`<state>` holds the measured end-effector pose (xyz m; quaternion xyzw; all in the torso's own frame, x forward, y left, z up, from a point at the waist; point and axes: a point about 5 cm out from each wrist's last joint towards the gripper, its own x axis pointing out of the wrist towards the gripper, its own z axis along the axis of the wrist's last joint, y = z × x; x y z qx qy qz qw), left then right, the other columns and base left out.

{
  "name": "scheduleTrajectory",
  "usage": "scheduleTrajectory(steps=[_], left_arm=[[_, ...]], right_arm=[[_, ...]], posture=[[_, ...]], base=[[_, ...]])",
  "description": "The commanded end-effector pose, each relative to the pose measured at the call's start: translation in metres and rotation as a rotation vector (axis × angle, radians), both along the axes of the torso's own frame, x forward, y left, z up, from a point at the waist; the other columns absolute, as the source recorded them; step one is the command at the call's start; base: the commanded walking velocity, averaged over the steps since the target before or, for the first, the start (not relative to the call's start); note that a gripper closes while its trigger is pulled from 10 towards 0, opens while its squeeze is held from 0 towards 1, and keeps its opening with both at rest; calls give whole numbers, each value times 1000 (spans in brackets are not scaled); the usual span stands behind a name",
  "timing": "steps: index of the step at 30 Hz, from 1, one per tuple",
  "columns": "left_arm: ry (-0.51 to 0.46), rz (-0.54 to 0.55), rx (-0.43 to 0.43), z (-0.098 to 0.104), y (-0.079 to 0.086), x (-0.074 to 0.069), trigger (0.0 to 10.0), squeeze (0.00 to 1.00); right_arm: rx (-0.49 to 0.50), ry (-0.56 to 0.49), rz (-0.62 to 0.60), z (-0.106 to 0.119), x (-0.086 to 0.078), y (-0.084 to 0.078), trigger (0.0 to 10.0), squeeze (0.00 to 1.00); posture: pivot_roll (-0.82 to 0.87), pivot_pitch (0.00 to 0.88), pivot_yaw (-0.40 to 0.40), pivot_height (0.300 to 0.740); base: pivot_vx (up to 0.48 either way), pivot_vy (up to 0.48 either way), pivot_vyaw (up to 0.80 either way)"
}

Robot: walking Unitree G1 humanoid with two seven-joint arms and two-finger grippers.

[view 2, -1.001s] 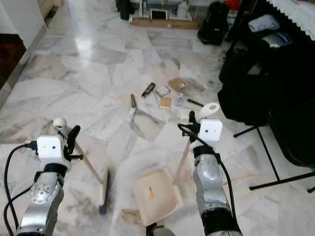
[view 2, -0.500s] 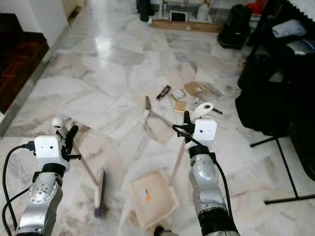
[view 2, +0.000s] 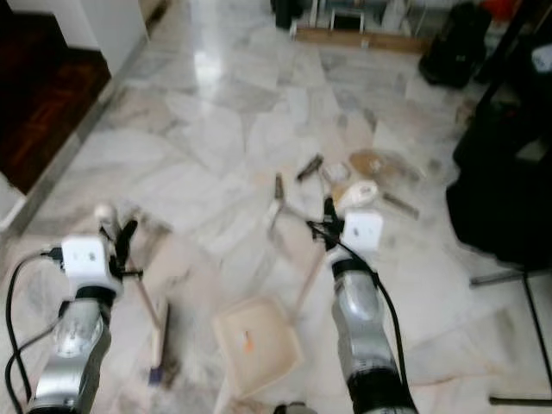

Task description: Sweep floor

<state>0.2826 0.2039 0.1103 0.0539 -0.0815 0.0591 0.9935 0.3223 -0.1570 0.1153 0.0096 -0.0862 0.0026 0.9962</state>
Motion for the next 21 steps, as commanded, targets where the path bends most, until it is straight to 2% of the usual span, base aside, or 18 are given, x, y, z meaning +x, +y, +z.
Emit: scheduleTrajectory(steps=[1, 21], left_arm=[[5, 12, 15, -1, 5, -2, 10000, 0], [2, 14, 15, -1, 5, -2, 10000, 0]], right_arm=[[22, -46, 16, 8, 0, 8, 10000, 0], [24, -48, 22, 9, 0, 8, 10000, 0]], posture=[[-12, 163, -39, 740], [-12, 164, -42, 740]], base=[[398, 0, 0], [397, 0, 0]])
